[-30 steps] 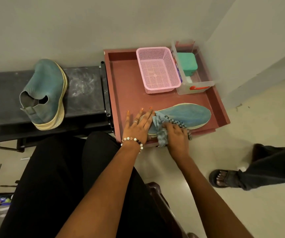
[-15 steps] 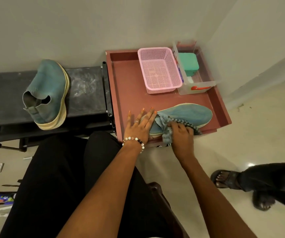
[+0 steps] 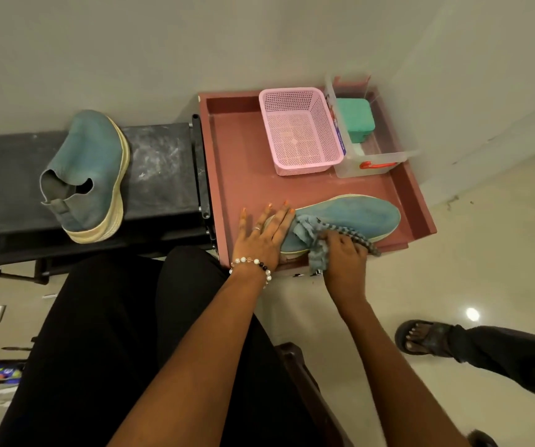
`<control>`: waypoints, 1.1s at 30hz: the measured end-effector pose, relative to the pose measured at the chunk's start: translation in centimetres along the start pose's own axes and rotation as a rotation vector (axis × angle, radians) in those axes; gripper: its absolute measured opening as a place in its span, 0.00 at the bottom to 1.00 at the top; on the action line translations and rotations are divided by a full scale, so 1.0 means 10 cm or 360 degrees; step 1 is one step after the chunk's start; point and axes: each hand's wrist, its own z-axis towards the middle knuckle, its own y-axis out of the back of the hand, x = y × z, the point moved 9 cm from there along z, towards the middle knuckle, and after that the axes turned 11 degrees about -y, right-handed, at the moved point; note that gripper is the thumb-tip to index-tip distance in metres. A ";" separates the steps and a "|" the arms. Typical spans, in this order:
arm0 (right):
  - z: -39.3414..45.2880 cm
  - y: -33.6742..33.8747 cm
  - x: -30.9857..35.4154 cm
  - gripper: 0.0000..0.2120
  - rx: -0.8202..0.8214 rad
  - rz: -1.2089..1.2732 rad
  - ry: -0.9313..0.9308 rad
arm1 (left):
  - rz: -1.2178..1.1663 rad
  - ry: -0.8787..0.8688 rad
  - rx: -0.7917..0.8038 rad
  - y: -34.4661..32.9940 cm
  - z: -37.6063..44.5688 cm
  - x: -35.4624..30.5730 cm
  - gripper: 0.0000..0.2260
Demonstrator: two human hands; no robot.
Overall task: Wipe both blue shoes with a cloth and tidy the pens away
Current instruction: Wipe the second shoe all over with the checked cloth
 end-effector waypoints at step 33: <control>-0.27 -0.21 0.58 0.31 0.0350 0.0533 -0.0175 | -0.0025 -0.0035 0.0056 0.03 -0.04 0.01 0.39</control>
